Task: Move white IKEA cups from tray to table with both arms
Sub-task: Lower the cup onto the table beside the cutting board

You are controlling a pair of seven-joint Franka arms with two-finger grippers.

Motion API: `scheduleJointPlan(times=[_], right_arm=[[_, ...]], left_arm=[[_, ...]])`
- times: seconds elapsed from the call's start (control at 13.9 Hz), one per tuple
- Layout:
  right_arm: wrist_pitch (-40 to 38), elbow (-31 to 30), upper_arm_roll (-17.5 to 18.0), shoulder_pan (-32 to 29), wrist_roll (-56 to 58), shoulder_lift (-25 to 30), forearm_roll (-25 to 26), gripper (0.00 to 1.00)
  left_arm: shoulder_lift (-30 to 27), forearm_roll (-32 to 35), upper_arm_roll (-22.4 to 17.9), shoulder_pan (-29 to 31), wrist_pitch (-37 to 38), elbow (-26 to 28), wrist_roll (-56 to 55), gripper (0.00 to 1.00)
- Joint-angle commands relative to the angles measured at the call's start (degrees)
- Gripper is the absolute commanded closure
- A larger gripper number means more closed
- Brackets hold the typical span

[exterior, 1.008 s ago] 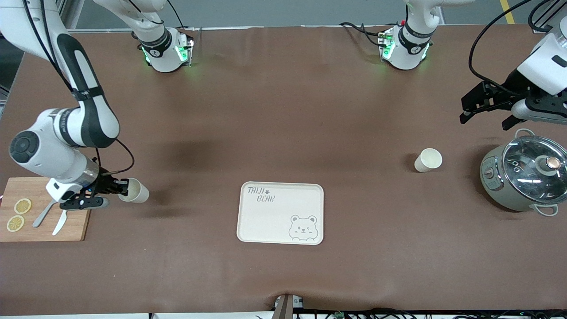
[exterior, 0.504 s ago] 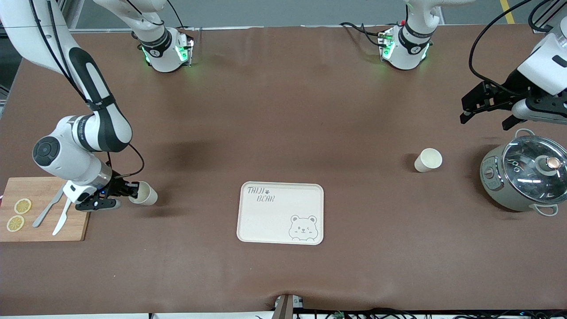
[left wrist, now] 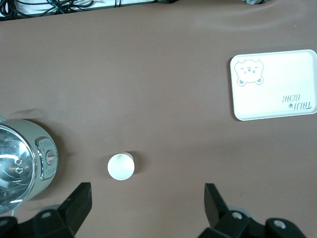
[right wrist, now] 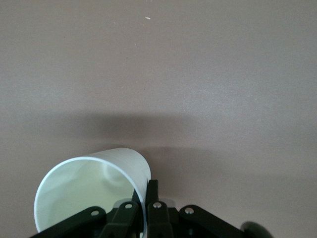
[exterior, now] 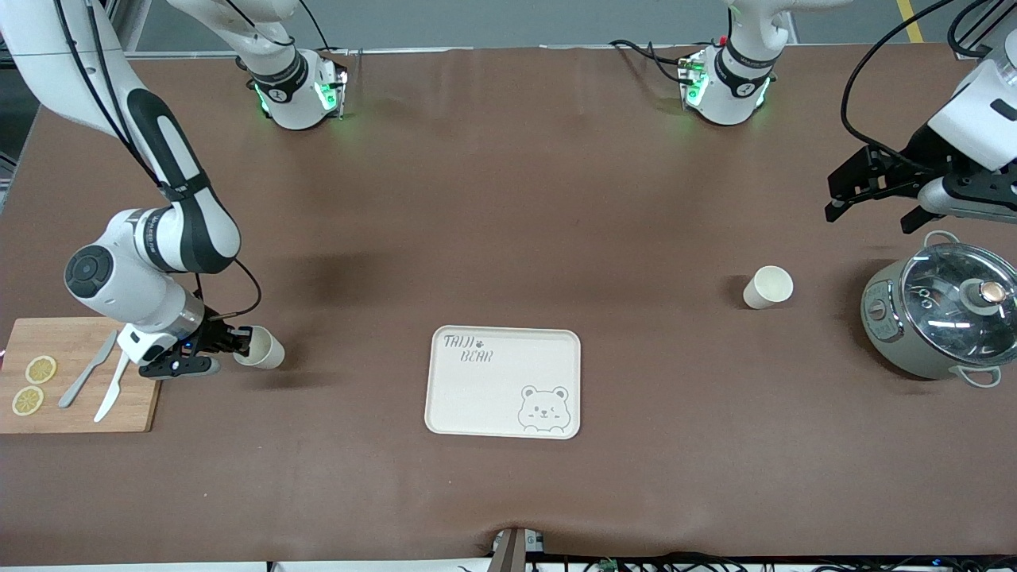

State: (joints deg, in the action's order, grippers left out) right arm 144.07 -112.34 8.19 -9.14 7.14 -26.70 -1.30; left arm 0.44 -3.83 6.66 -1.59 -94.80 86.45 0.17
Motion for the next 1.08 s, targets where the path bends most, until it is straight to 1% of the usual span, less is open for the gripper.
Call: scheduleJointPlan(times=[0.0, 1.01], right_arm=[[1.5, -0.4, 0.2, -0.3, -0.3, -0.5, -0.9, 1.0], [3.7, -0.4, 0.2, -0.1, -0.2, -2.5, -0.5, 1.0]], left_arm=[[-0.4, 1.3, 0.2, 0.0, -0.3, 0.0, 0.8, 0.0], [-0.3, 1.4, 0.2, 0.0, -0.4, 0.0, 0.8, 0.0]])
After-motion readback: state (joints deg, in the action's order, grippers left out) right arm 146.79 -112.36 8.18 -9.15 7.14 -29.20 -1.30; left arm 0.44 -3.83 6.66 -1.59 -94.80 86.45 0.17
